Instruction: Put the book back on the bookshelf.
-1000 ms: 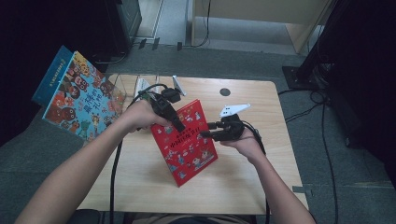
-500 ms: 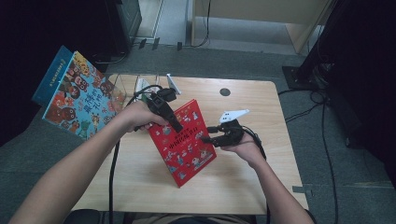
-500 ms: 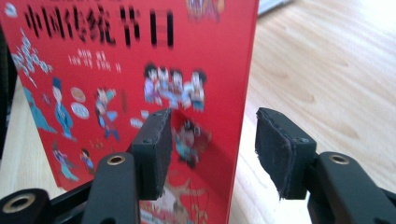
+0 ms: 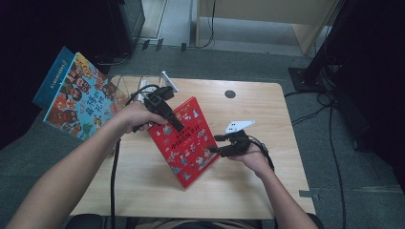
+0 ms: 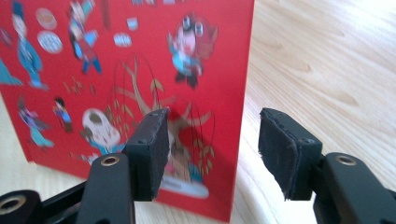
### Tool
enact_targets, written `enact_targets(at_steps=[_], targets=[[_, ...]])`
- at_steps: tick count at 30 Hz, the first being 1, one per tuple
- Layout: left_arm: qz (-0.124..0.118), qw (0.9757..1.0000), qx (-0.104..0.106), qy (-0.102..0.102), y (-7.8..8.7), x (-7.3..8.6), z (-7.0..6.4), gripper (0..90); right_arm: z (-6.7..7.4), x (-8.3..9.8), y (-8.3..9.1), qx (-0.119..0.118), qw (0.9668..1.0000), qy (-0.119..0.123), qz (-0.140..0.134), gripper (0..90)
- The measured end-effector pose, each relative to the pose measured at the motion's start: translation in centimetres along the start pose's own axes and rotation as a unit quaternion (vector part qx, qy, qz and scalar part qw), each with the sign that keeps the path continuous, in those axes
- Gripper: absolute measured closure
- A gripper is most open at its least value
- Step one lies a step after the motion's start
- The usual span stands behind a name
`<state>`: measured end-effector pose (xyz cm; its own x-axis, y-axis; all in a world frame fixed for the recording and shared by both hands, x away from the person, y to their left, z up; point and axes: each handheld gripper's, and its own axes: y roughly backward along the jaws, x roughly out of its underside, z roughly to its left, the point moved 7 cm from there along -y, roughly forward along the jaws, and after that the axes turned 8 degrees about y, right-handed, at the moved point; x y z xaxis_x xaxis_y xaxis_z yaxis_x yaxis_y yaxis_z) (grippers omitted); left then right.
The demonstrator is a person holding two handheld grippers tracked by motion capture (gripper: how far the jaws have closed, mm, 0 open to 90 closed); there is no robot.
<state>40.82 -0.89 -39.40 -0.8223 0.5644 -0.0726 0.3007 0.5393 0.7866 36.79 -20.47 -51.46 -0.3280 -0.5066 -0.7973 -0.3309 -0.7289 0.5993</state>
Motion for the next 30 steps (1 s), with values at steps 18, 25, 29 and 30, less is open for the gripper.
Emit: enact_targets(at_steps=[18,25,29,30], targets=[[-0.022,0.9991,-0.01,0.036,2.5,-0.4,0.6,78.0,-0.2,3.8,-1.7,0.055,0.997,-0.003,0.054,44.5],[-0.031,0.9986,-0.012,0.041,4.1,-0.8,0.5,77.8,-0.3,4.7,-2.0,0.084,0.9952,0.017,0.048,46.4],[-0.041,0.9979,-0.011,0.05,5.3,-1.0,0.6,77.9,0.0,5.0,-2.2,0.087,0.9952,0.03,0.033,40.5],[-0.044,0.9977,-0.012,0.05,5.7,-1.1,0.6,77.8,0.0,5.0,-2.2,0.088,0.9951,0.031,0.033,40.4]])
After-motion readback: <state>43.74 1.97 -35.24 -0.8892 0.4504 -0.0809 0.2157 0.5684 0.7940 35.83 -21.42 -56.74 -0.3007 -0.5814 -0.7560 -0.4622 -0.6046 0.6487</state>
